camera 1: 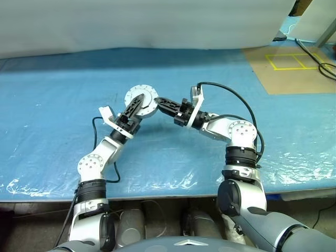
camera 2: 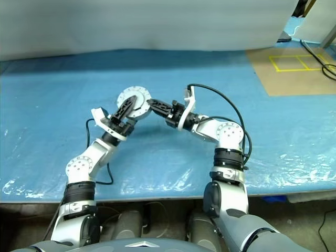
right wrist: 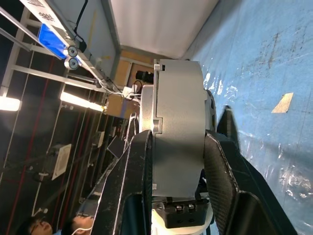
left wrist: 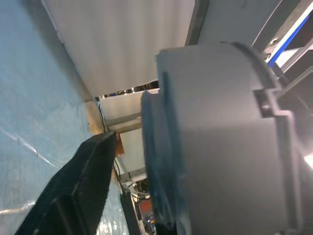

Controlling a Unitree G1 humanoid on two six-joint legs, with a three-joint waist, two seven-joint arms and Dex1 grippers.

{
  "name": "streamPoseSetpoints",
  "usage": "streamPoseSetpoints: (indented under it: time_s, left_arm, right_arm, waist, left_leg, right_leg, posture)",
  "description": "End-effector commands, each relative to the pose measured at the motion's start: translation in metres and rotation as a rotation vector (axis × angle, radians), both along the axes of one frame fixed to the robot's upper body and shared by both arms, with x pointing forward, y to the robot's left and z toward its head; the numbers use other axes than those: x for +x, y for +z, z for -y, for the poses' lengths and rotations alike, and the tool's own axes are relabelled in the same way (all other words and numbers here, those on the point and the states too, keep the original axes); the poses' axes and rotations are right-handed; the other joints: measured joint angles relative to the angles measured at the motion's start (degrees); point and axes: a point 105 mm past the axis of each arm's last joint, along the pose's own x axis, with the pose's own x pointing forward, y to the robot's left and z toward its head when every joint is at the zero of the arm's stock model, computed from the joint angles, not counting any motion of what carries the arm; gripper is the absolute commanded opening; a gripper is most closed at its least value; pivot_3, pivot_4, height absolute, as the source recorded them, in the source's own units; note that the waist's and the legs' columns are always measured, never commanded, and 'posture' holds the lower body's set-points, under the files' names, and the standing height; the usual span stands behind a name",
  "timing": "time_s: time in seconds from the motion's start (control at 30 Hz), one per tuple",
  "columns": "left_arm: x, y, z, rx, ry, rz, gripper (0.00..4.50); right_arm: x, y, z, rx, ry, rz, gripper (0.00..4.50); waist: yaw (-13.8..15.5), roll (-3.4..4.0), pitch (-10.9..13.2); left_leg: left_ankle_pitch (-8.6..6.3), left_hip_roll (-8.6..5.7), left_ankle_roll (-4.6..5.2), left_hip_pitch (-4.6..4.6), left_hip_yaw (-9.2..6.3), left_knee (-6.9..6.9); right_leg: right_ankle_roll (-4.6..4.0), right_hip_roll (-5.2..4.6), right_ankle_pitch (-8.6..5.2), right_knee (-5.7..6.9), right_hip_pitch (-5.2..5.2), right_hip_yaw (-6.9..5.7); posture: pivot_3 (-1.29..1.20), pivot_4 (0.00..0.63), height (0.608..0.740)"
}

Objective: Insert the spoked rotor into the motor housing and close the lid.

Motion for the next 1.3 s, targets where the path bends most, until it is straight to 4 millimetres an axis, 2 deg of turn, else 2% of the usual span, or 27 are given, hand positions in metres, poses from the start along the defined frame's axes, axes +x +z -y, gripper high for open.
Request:
streamPoseSetpoints:
  time_s: [0.03,0.07,0.13,0.2,0.27,0.37,0.5,0.63,0.73,0.93,1.07,1.17,1.3]
  left_arm:
    - [0.006,0.0,0.003,0.058,0.019,-0.016,2.67]
    - [0.007,-0.002,0.005,0.072,0.018,-0.026,2.67]
    - [0.001,0.013,0.003,0.002,0.007,0.05,2.67]
    - [-0.003,0.022,0.006,-0.021,-0.015,0.073,2.49]
    - [0.001,0.016,0.01,0.05,-0.002,0.043,2.47]
    - [-0.002,0.025,0.005,-0.025,-0.009,0.087,2.47]
    - [0.005,0.012,0.01,0.057,0.01,0.032,2.47]
    - [-0.002,0.022,0.006,-0.021,-0.006,0.085,2.47]
    - [0.003,0.01,0.014,0.098,0.003,0.034,2.46]
    - [0.01,0.017,0.017,0.065,0.004,0.028,2.46]
    - [0.013,0.017,0.015,0.069,0.021,0.018,2.46]
    - [0.018,0.019,0.012,0.071,0.053,0.022,2.46]
    - [0.021,0.026,0.01,0.045,0.071,0.033,2.46]
  right_arm:
    - [-0.009,0.031,-0.006,0.099,0.057,0.107,1.18]
    - [-0.009,0.031,-0.007,0.099,0.057,0.108,1.18]
    - [-0.01,0.032,-0.008,0.097,0.061,0.109,1.18]
    - [-0.01,0.031,-0.008,0.091,0.063,0.107,1.18]
    - [-0.01,0.03,-0.008,0.083,0.062,0.104,1.18]
    - [-0.008,0.027,-0.009,0.063,0.046,0.095,1.18]
    - [-0.005,0.026,-0.008,0.05,0.018,0.092,1.18]
    - [-0.002,0.026,-0.007,0.037,-0.012,0.102,1.18]
    - [-0.003,0.027,-0.008,0.035,-0.008,0.112,1.18]
    - [0.002,0.032,-0.004,0.028,-0.083,0.19,1.18]
    - [0.001,0.035,-0.004,0.032,-0.092,0.224,2.41]
    - [0.002,0.025,-0.007,0.003,-0.059,0.158,3.43]
    - [0.002,0.022,-0.008,0.002,-0.048,0.135,3.43]
  waist:
    - [0.0,0.0,0.0]
    - [0.0,0.0,0.0]
    - [0.0,0.0,0.0]
    - [-0.1,0.0,0.0]
    - [0.0,0.0,0.0]
    - [0.0,0.0,0.0]
    - [0.0,0.0,0.0]
    - [0.0,0.0,0.0]
    - [0.0,0.0,0.0]
    - [0.0,0.0,0.0]
    - [-0.1,0.0,0.0]
    - [-0.1,0.0,0.0]
    - [0.0,0.0,0.0]
  left_leg:
    - [0.0,0.0,0.0,0.0,0.0,0.01]
    - [0.0,0.0,0.0,0.0,0.0,0.02]
    - [0.0,0.0,0.0,0.0,-0.01,0.04]
    - [0.0,0.0,0.0,0.01,-0.01,0.04]
    - [0.0,0.02,0.0,0.01,-0.01,0.04]
    - [0.0,-0.01,0.0,0.01,-0.02,0.04]
    - [0.0,0.01,0.0,0.01,-0.02,0.05]
    - [0.0,0.01,0.0,0.0,-0.02,0.06]
    - [0.0,0.01,0.0,0.01,-0.03,0.06]
    - [0.0,0.01,0.0,0.0,-0.04,0.11]
    - [0.0,0.0,0.0,0.0,-0.05,0.12]
    - [0.0,0.01,0.0,0.0,-0.05,0.12]
    - [0.0,0.0,0.0,-0.02,-0.06,0.14]
  right_leg:
    - [0.0,0.0,0.0,0.02,0.0,0.0]
    - [0.0,0.0,0.0,0.02,0.0,0.0]
    - [0.0,0.0,0.0,0.03,0.01,0.0]
    - [0.0,0.0,0.0,0.03,0.02,0.0]
    - [0.0,0.01,0.0,0.03,0.01,-0.01]
    - [0.0,0.0,0.0,0.02,0.02,-0.01]
    - [0.0,0.0,0.0,0.03,0.02,-0.01]
    - [0.0,0.0,0.0,0.03,0.02,-0.01]
    - [0.0,0.0,0.0,0.03,0.02,-0.01]
    - [0.0,0.0,0.0,0.05,0.03,-0.02]
    - [0.01,0.0,0.0,0.04,0.03,-0.01]
    - [0.01,0.01,0.0,0.05,0.03,-0.02]
    - [0.01,0.0,0.01,0.05,0.04,-0.02]
  posture:
    - [0.0,0.15,0.74]
    - [0.0,0.15,0.74]
    - [0.0,0.15,0.74]
    - [0.0,0.15,0.74]
    - [0.0,0.15,0.74]
    - [0.0,0.15,0.74]
    - [0.0,0.15,0.74]
    - [0.0,0.15,0.74]
    - [0.0,0.15,0.74]
    - [0.0,0.15,0.74]
    - [0.0,0.15,0.74]
    - [0.0,0.15,0.74]
    - [0.0,0.15,0.74]
